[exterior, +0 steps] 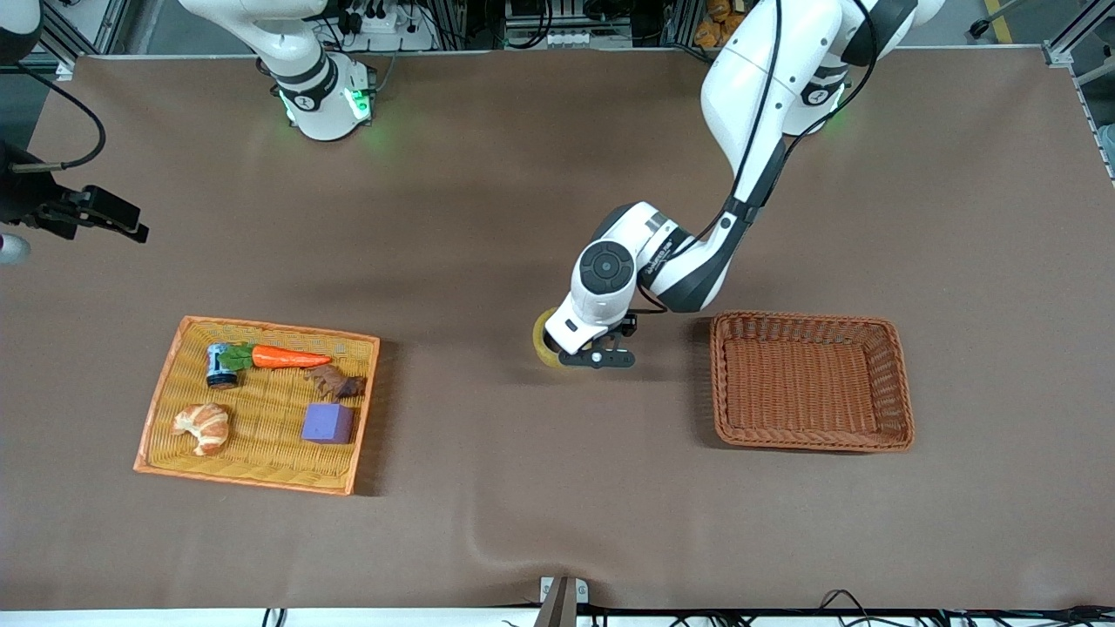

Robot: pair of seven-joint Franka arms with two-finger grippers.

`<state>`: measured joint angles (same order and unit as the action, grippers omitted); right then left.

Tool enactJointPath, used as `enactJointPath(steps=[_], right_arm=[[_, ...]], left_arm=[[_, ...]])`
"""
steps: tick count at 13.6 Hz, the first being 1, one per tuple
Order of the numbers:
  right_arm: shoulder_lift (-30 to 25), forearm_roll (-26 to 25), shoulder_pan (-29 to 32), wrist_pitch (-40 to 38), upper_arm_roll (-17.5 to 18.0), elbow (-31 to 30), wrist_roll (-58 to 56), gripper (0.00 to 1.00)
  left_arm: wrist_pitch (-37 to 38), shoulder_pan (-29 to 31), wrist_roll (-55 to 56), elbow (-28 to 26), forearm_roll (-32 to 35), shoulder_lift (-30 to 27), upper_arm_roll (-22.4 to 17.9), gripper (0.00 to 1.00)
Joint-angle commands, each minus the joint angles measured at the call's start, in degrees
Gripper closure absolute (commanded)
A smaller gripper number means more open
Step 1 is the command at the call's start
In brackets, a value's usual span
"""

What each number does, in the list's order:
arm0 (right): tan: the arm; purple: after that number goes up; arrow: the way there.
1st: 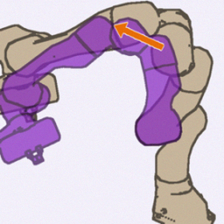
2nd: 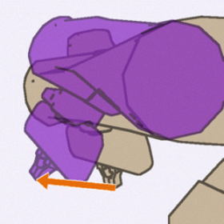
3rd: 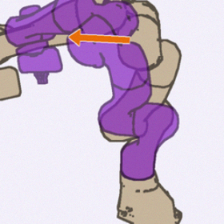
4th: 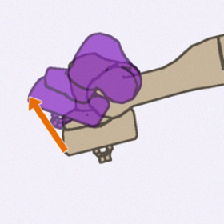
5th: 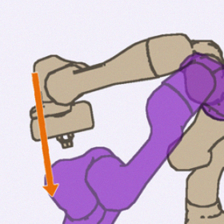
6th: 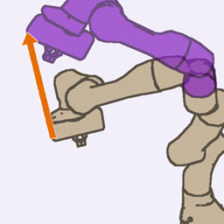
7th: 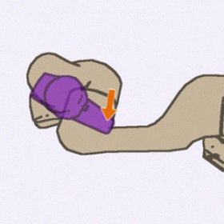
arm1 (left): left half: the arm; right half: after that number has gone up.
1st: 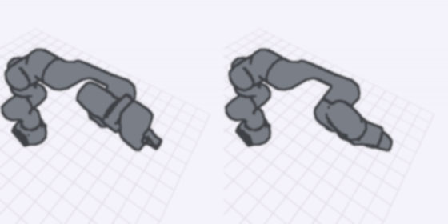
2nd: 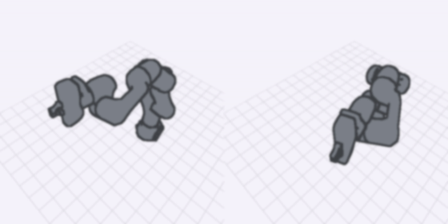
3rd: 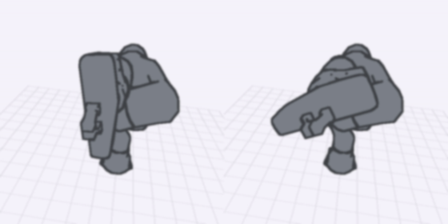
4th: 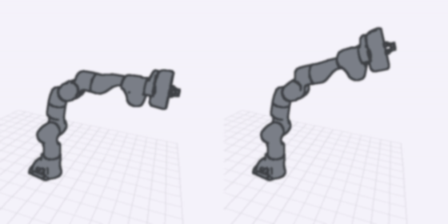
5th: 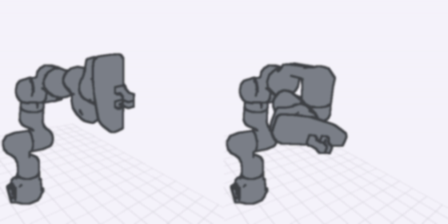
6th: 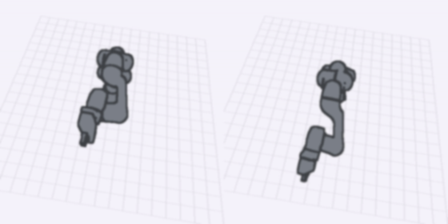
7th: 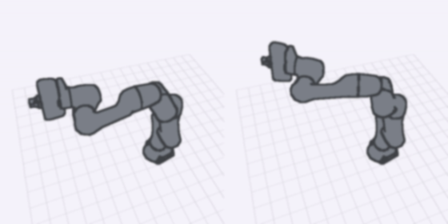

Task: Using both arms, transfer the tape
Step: 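Grasp the tape rim with the left gripper and lift it, then lower the tape into the wicker basket and open the left gripper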

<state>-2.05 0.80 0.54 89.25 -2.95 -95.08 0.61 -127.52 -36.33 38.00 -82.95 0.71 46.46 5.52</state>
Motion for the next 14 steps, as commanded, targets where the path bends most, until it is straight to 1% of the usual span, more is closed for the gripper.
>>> enactJointPath(steps=[1, 3, 4, 6, 7, 8, 9, 11, 13, 14], right_arm=[[-1.46, -0.72, 0.61, -0.57, 0.75, 0.15, -1.74, 0.0], [-2.08, -0.72, 0.52, -0.57, 0.66, 0.6, -2.46, 0.0], [-2.08, -0.72, 0.52, -0.66, 0.66, 0.68, -2.37, 0.0], [-2.08, -0.63, 0.52, -0.83, 0.75, 0.68, -1.76, 0.0], [-2.08, -0.63, 0.52, -0.83, 0.75, 0.68, -1.76, 0.0], [-2.08, -0.63, 0.52, -0.83, 0.75, 0.68, -1.76, 0.0], [-2.08, -0.63, 0.52, -0.92, 0.75, 0.51, -1.76, 0.0], [-2.0, -0.63, 0.6, -1.18, 0.66, 0.42, -1.76, 0.0], [-1.82, -0.45, 0.52, -0.84, 0.75, 0.51, -1.76, 0.0], [-1.82, -0.37, 0.43, -0.66, 0.75, 0.51, -1.67, 0.0]], left_arm=[[-0.45, -0.49, 1.02, 1.39, 1.31, 0.74, -0.43, 1.0], [-0.27, 0.12, 1.02, 1.3, 1.22, -0.92, -0.43, 1.0], [0.34, 1.08, 0.76, 0.87, 1.39, -2.76, -0.51, 1.0], [4.36, 6.07, -1.42, 0.07, 1.48, -8.98, -0.51, 1.0], [7.86, 8.71, -3.7, -0.8, 1.48, -12.93, -0.43, 1.0], [11.82, 11.87, -5.81, -1.77, 1.48, -16.02, -0.34, 1.0], [14.12, 14.6, -7.92, -2.99, 1.48, -18.31, -0.34, 1.0], [14.58, 19.96, -9.34, -8.42, 1.31, -22.53, -0.25, 1.0], [13.36, 26.72, -10.39, -14.4, 1.39, -24.39, 0.01, 1.0], [11.78, 29.62, -13.27, -17.13, 1.4, -24.57, 0.01, 1.0]])
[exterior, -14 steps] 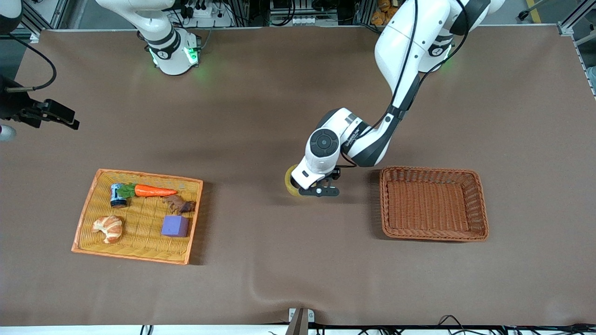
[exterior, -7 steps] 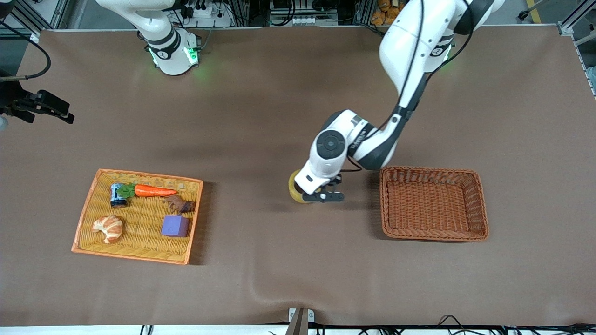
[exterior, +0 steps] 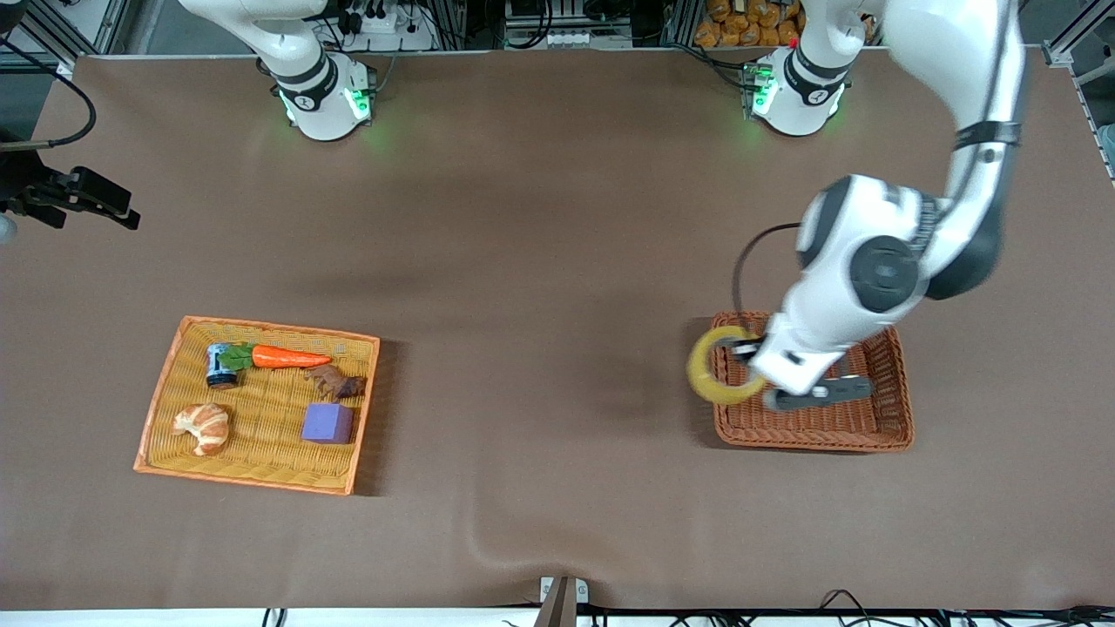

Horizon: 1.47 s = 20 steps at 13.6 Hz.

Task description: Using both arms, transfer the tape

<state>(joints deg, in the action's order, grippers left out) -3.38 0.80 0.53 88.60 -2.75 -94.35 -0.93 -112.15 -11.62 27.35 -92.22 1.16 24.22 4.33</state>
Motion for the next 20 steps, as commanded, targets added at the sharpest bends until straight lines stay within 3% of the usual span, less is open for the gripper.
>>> enactJointPath(steps=[1, 3, 5, 6, 7, 8, 11, 15, 18, 20], right_arm=[[-0.49, -0.36, 0.44, 0.0, 0.55, -0.22, -0.21, 0.0], [-0.4, -0.36, 0.35, 0.08, 0.55, -0.22, -0.12, 0.0], [-0.4, -0.36, 0.18, 0.17, 0.63, -0.22, -0.12, 0.0], [-0.4, -0.36, 0.18, 0.17, 0.64, -0.22, -0.12, 0.0], [-0.4, -0.36, 0.18, 0.08, 0.64, -0.22, -0.21, 0.0], [-0.4, -0.36, 0.18, 0.0, 0.64, -0.22, -0.21, 0.0], [-0.4, -0.36, 0.09, 0.08, 0.72, -0.22, -0.12, 0.0], [-0.4, -0.36, -0.09, 0.08, 0.81, -0.22, -0.12, 0.0], [-0.4, -0.36, -0.26, -0.18, 0.9, -0.3, -0.12, 0.0], [-0.4, -0.36, -0.26, -0.36, 0.9, -0.31, -0.12, 0.0]], left_arm=[[-5.43, 7.47, -5.7, -10.41, 0.95, -2.25, 1.2, 1.0], [-11.13, 12.31, -8.7, -14.73, 0.95, -1.81, 1.38, 1.0], [-15.19, 13.73, -9.77, -15.71, 0.95, -0.06, 1.21, 1.0], [-15.47, 13.65, -9.94, -14.84, 1.03, 0.3, 1.03, 0.85], [-15.29, 13.38, -9.86, -13.79, 1.03, 0.21, 1.03, 0.17], [-14.77, 13.21, -9.68, -13.52, 1.03, -0.92, 1.2, 0.0], [-8.46, 13.91, -11.43, -11.33, 1.03, -9.77, 0.77, 0.0], [6.91, 16.53, -21.97, -0.44, 0.25, -20.94, 0.85, 0.0], [13.07, 16.37, -21.9, 0.63, 0.42, -27.54, 1.47, 0.0], [15.46, 16.46, -22.33, 0.72, 0.42, -28.7, 1.38, 0.0]])
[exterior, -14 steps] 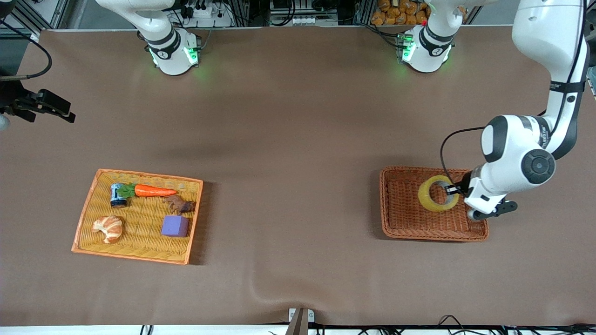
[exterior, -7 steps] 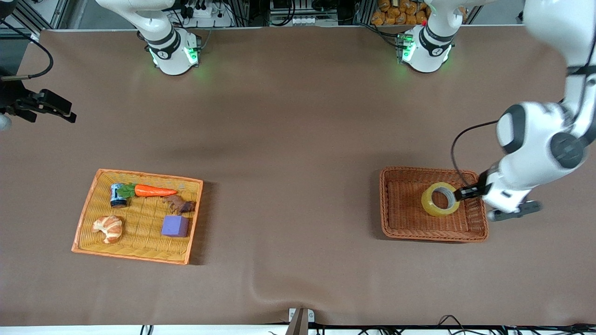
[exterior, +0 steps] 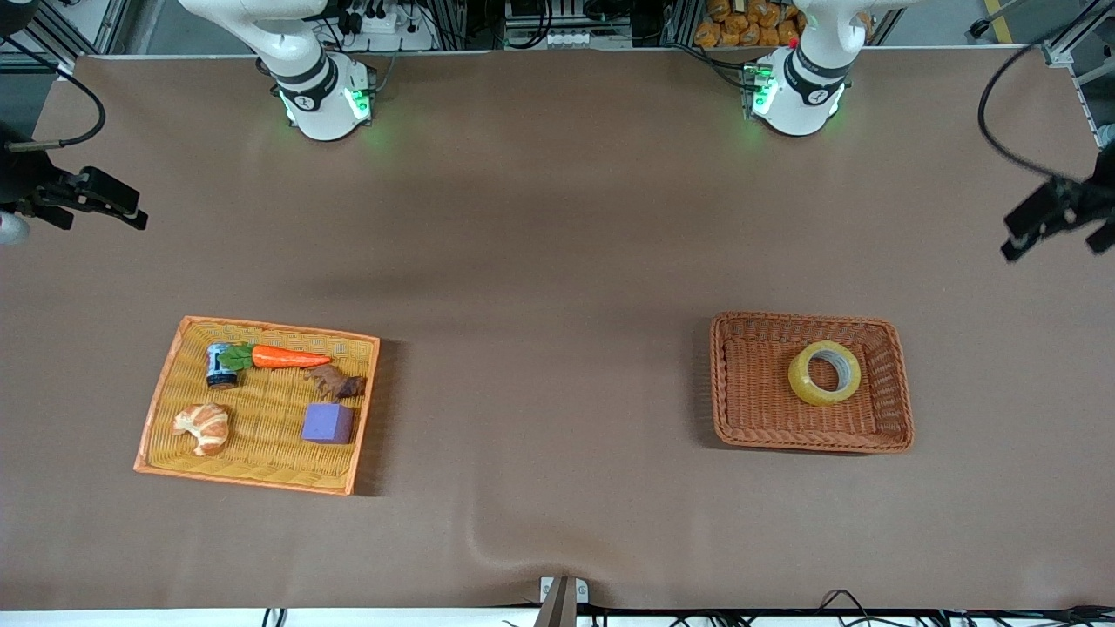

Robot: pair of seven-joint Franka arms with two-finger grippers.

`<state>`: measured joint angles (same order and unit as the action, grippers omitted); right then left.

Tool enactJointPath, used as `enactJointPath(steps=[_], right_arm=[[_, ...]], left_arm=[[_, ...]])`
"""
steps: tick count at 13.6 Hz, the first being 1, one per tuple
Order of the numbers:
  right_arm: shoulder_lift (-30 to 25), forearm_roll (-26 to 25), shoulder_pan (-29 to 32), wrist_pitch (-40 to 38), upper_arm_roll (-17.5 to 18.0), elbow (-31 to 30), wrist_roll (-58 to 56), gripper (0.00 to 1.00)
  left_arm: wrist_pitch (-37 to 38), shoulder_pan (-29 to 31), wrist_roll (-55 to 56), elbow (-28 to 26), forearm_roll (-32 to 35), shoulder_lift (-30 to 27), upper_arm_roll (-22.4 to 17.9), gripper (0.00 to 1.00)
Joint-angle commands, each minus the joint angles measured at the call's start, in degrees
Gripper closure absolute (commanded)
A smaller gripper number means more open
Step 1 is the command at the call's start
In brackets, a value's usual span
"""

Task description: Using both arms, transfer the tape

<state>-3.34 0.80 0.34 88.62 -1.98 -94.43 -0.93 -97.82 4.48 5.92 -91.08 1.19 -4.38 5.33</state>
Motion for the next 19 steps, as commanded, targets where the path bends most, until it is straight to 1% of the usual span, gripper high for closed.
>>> enactJointPath(steps=[1, 4, 6, 7, 8, 9, 10, 11, 12, 13, 19], right_arm=[[-0.44, -0.36, -0.08, -0.38, 0.14, -0.23, -0.12, 0.0], [-0.52, -0.36, -0.08, -0.03, 0.14, -0.23, 0.14, 0.0], [-0.61, -0.27, -0.08, -0.38, 0.14, -0.23, 2.15, 0.0], [-0.7, -0.18, -0.16, -0.56, 0.22, -0.23, 3.12, 0.0], [-0.7, -0.18, -0.17, -0.73, 0.22, -0.23, 3.3, 0.0], [-0.7, -0.18, -0.17, -0.91, 0.31, -0.23, 3.3, 0.0], [-0.7, -0.18, -0.08, -0.91, 0.31, -0.23, 3.22, 0.0], [-0.7, -0.18, -0.08, -0.91, 0.31, -0.23, 3.22, 0.0], [-0.7, -0.18, -0.16, -0.91, 0.31, -0.23, 3.3, 0.0], [-0.7, -0.18, -0.17, -0.91, 0.31, -0.23, 3.3, 0.0], [-0.26, -0.01, -0.51, -0.03, 0.57, -0.14, 3.39, 0.0]], left_arm=[[1.14, 0.52, -1.26, -0.41, 0.48, -0.36, 0.38, 0.0], [1.23, 0.09, -1.35, 0.2, 0.66, 0.59, 0.38, 0.0], [1.23, -0.26, -1.26, 3.78, 0.39, 2.7, 0.38, 0.0], [1.66, -0.18, -1.44, 5.37, 0.05, 4.71, 0.38, 0.0], [1.84, -0.44, -1.44, 6.08, 0.13, 5.6, 0.38, 0.0], [2.97, -1.57, -1.44, 6.44, 0.04, 6.91, 0.12, 0.0], [4.55, -3.76, -1.44, 8.71, 0.3, 8.67, -0.58, 0.0], [5.18, -5.78, -1.52, 10.12, 0.48, 9.12, -2.58, 0.0], [5.27, -7.02, -1.53, 10.13, 0.48, 8.86, -3.74, 0.0], [5.53, -7.03, -1.53, 10.05, 0.57, 8.69, -4.36, 0.0], [12.47, -6.86, -1.7, 10.05, 0.22, 7.81, -4.19, 0.0]])
